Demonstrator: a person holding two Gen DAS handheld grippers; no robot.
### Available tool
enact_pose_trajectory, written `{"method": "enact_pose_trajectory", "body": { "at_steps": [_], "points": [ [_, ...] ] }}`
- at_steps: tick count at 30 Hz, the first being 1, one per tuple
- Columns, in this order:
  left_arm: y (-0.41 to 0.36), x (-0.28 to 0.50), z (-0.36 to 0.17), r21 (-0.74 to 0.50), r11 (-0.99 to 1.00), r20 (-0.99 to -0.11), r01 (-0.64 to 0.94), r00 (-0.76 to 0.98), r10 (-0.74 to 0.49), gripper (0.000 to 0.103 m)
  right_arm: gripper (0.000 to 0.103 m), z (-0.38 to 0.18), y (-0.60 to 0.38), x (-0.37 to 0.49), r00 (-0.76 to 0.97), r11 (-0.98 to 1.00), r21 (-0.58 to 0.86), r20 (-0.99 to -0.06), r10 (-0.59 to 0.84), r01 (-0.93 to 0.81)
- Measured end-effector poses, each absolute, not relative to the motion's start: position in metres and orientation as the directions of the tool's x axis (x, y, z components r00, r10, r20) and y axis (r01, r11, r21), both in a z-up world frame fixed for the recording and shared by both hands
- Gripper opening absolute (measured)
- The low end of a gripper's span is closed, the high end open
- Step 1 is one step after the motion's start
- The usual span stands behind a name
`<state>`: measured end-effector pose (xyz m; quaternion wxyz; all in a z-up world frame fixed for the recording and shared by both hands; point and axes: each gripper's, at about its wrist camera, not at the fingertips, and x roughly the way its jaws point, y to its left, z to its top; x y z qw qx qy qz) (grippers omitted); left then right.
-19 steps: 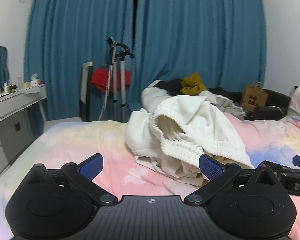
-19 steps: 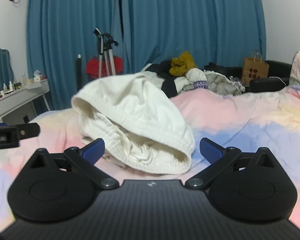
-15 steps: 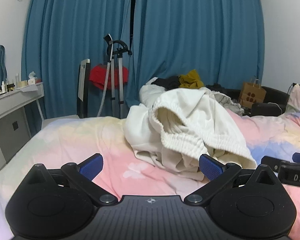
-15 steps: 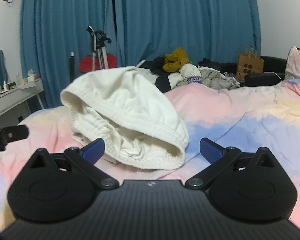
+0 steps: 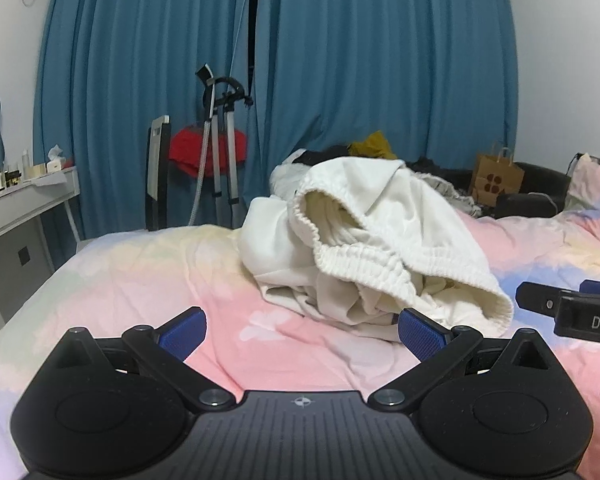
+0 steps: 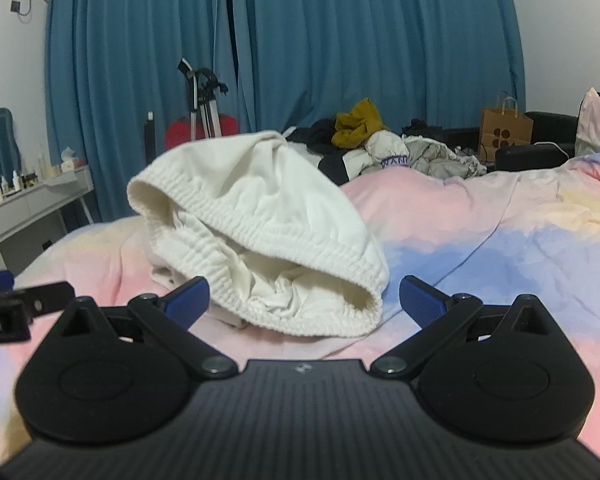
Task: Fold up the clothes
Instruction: 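Move both grippers toward the white trousers' elastic cuff on the bed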
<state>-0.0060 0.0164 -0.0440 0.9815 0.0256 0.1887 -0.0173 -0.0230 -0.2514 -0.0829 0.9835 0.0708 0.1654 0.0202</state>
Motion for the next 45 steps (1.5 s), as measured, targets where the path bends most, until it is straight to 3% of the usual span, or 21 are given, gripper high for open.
{"method": "enact_pose_trajectory", "body": {
  "at_steps": [7,26,31,45],
  "points": [
    [0.021,-0.013,-0.046,0.026,0.998,-0.35,0.054,0.936,-0.041,0.103,0.103,-0.08,-0.258,-0.03,0.955,0.986,0.167,-0.291,0.06,-0.011],
    [0.005,0.008,-0.059,0.172,0.981,-0.407,0.09,0.913,-0.012,0.098,0.103,-0.079,-0.274,-0.037,0.92,0.975,0.223,-0.385,0.076,0.012],
    [0.003,0.028,-0.055,0.21,0.972,-0.432,0.106,0.902,-0.005,0.098,0.103,-0.074,-0.271,-0.033,0.931,0.975,0.22,-0.351,0.098,-0.019],
    [-0.036,0.104,-0.087,0.352,0.924,-0.352,0.147,0.936,-0.015,0.097,0.103,-0.091,-0.294,-0.02,0.911,0.947,0.321,-0.397,0.114,0.022]
  ]
}}
